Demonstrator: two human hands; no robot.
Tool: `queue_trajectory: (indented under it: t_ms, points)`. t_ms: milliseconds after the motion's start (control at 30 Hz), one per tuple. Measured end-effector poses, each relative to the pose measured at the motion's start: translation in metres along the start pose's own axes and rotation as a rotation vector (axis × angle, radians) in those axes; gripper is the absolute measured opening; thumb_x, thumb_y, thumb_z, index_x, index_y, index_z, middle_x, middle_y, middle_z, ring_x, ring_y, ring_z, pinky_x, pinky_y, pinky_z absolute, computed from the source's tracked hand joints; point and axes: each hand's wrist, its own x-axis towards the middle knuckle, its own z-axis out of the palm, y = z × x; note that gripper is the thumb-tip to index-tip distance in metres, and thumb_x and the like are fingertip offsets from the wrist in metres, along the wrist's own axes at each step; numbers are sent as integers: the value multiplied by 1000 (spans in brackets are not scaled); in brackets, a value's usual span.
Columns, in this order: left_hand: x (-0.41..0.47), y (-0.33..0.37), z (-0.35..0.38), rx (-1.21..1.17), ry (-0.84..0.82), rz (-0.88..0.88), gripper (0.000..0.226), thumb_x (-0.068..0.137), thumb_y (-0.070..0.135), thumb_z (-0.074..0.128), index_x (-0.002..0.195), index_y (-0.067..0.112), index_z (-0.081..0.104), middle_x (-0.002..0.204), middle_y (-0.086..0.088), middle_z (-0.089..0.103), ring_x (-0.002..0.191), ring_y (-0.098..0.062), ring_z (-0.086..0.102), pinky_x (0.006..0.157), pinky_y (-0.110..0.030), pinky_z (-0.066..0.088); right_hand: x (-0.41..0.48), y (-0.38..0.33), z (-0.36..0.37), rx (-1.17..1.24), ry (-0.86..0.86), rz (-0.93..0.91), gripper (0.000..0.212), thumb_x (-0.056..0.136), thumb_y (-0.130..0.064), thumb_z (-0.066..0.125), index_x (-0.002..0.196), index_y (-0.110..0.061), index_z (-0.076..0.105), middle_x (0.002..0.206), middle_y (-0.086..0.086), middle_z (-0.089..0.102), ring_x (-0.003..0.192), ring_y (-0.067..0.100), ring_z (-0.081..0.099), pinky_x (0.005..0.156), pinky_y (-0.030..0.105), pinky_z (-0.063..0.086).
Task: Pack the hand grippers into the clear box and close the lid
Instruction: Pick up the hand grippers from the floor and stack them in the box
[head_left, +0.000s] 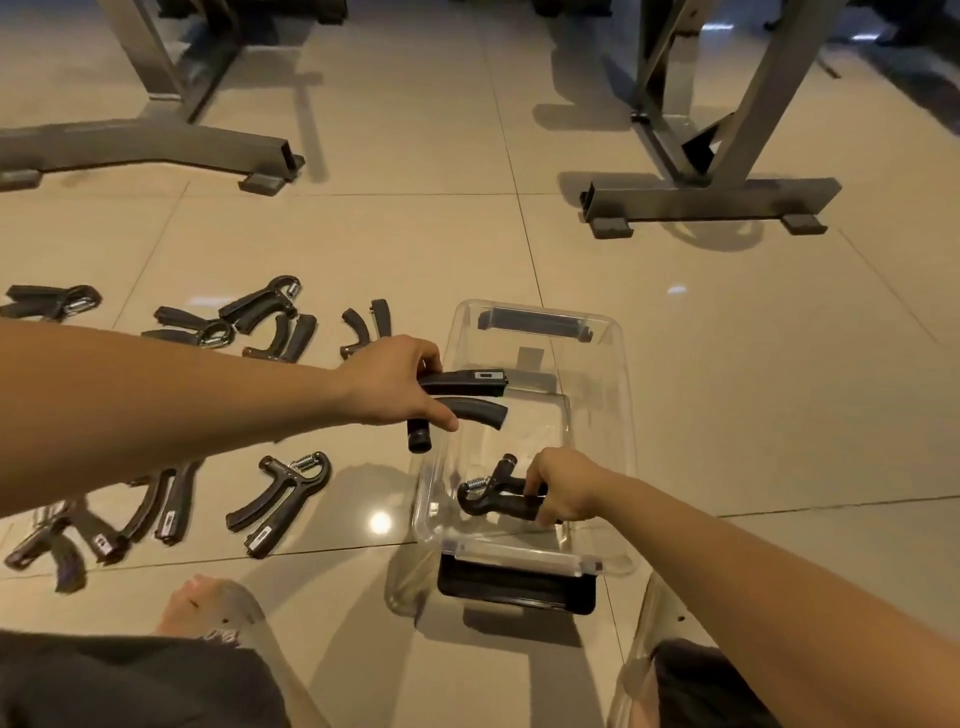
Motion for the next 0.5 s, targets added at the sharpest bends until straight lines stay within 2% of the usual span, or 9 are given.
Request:
queue_trajectory:
  t_ms: [200,400,500]
  points:
    - [5,-16,-1,-209,-54,64,46,62,48,92,93,23,67,84,2,69,78,-14,65,67,-29,53,18,1,19,-35,-63,-10,34,76,-18,82,109,-13,74,113,9,63,101,27,60,83,33,52]
    - [18,-19,8,-267,-33,99,47,62,47,92,94,25,67,84,6,70,77,-12,66,68,-28,53,20,2,37,-112,-96,-14,31,74,-10,80,101,-9,64,114,8,50,96,26,54,69,27,41]
    - [20,-18,9,-291,-26,112,48,61,47,92,95,24,68,84,5,70,78,-14,67,71,-34,56,25,3,35,-66,-98,7,36,76,-18,83,107,-7,68,111,6,53,101,28,56,72,29,44]
